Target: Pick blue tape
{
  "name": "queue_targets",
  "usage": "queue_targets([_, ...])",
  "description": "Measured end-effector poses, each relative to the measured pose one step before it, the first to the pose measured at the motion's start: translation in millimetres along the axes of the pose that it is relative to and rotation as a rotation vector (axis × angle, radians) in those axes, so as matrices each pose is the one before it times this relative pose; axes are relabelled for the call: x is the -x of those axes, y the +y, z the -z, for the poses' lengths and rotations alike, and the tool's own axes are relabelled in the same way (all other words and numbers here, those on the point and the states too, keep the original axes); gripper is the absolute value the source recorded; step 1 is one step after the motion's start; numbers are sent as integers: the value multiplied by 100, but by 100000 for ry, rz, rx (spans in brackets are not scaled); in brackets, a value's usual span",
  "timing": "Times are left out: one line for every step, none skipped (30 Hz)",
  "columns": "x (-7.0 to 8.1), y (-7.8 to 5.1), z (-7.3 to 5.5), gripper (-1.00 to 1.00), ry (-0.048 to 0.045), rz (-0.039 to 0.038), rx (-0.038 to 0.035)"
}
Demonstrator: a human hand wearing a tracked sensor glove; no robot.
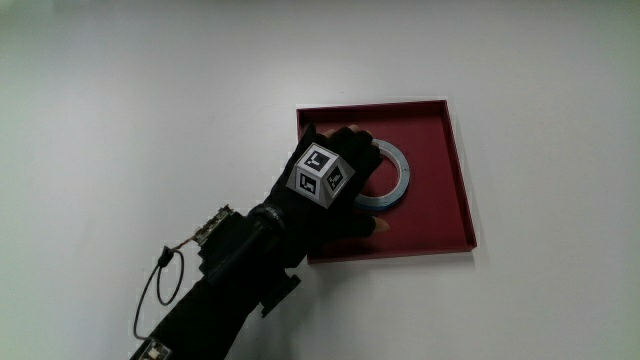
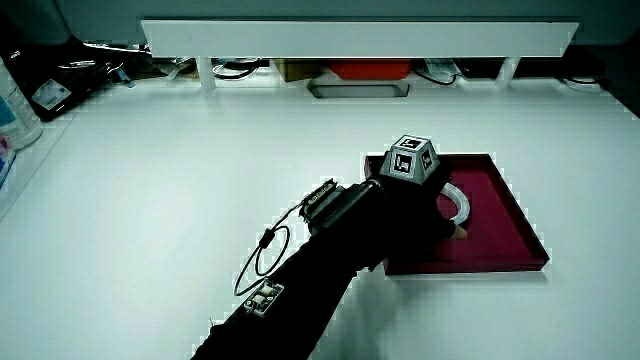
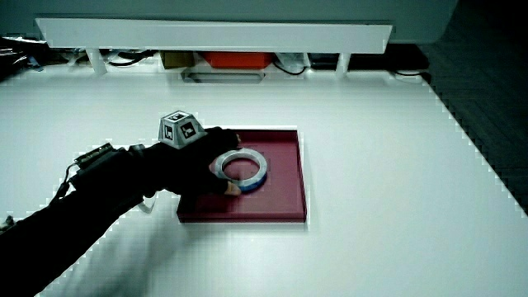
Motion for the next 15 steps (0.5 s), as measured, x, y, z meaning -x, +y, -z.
queue_targets([203,328,441,0,-1526,863,441])
queue_targets([126,147,180,0,-2905,-975,1243])
queue_targets([178,259,410,0,-1023,11,522])
queue_targets([244,333,543,0,-451,-344,1209])
queue_targets([96,167,219,0,-284,-586,977])
queue_targets([44,129,204,0,811,-880,694])
queue_targets([192,286,478,0,-193,-524,1721])
queue_targets([184,279,469,0,-479,-608,837])
queue_targets([-74,35,20,0,2000,27,-797])
queue_targets([140,293,416,0,-178,-174,1694])
queue_targets([0,90,152,0,390,-503,81])
queue_targets([73,242,366,0,-28,-116,827])
queue_targets([-115,27,-19,0,1354,-346,944])
queue_targets([-122,-39,-61,0,431,380,-992])
queue_targets([100,176,246,0,-463,-54,250])
